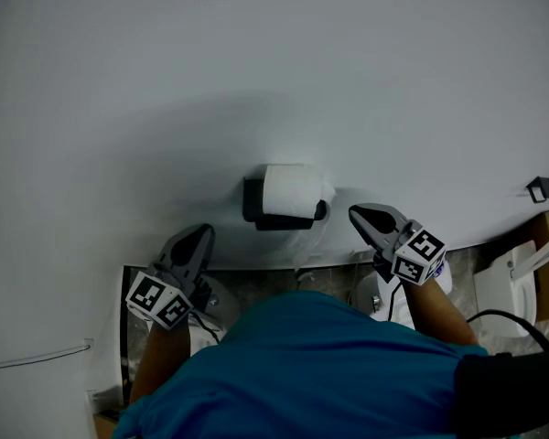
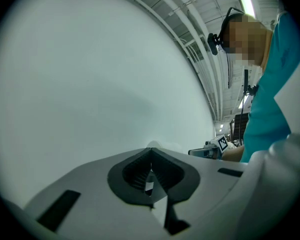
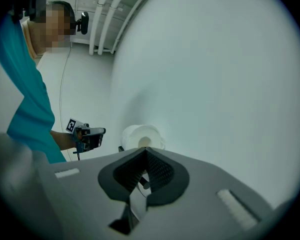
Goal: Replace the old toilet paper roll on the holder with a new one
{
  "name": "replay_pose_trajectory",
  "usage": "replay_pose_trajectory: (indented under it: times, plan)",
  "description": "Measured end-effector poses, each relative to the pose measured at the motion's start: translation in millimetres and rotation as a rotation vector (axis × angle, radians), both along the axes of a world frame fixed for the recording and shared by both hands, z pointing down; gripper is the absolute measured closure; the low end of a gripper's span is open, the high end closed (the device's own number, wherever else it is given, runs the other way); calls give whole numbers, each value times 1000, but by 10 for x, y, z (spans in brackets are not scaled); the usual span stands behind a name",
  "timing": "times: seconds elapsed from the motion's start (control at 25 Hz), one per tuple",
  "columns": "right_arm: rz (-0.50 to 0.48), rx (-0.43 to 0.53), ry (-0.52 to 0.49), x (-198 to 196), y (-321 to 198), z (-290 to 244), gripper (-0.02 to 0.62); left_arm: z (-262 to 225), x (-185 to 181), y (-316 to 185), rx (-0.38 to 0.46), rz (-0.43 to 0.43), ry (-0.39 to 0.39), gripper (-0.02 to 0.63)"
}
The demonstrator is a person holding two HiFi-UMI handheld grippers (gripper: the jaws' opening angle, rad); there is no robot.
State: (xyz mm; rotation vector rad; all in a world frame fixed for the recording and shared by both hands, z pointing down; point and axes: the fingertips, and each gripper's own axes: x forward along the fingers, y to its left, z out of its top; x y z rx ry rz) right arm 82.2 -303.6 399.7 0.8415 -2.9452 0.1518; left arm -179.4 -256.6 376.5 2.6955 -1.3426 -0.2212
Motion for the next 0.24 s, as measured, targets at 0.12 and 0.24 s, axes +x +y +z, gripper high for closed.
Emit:
replay_pose_trajectory:
  times: [0.12, 0.24]
  plan:
    - [-1, 0, 4, 1, 0, -9, 594, -16, 4, 1, 0, 3, -4, 595]
    - [-1, 0, 6, 5, 3, -14, 594, -36, 6, 6, 1, 6, -8, 595]
